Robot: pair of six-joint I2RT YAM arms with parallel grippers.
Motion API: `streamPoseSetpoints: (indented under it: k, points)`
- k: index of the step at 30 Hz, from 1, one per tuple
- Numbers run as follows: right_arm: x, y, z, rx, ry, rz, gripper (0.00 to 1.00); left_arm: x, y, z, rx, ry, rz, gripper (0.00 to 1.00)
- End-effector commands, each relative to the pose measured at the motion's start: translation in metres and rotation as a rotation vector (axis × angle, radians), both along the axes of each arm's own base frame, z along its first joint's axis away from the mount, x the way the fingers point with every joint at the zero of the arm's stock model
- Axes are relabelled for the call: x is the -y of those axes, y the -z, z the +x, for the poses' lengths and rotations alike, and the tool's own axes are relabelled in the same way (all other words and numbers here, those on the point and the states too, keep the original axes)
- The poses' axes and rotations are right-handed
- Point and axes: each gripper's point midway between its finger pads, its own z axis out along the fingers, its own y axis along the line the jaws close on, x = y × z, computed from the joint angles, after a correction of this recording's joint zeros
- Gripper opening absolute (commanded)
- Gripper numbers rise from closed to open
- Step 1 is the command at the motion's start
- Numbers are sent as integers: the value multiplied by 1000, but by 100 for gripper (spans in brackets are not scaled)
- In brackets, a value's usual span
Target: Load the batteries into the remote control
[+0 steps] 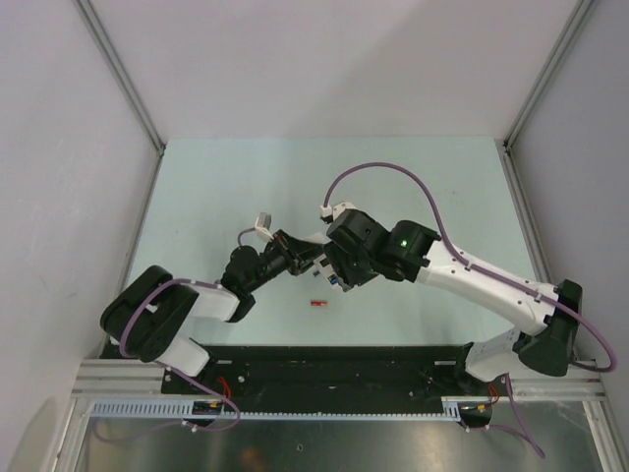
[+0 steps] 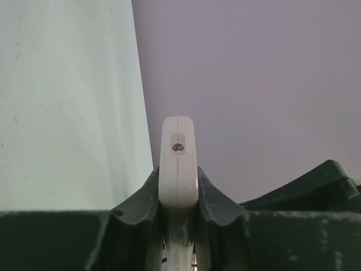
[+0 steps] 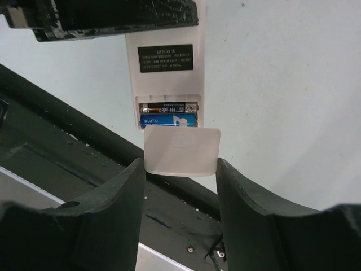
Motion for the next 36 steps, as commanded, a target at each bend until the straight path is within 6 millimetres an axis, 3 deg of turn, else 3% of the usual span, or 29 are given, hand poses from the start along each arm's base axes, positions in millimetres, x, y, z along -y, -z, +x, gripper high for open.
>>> streamPoseSetpoints:
  k: [1,8,18,26,36]
  points:
    - [-1,-3,-2,-23,10,-16,25,9,-44,6,94,-2,-135,0]
    - [-3,-1,-1,-26,19,-41,24,14,-50,6,109,8,-150,0]
    - [-5,1,5,15,9,-121,22,16,-38,6,75,9,-135,0]
    - [0,10,12,35,12,-189,21,17,-40,5,79,20,-139,0]
    - [-2,7,18,60,9,-206,21,17,-36,2,65,31,-135,0]
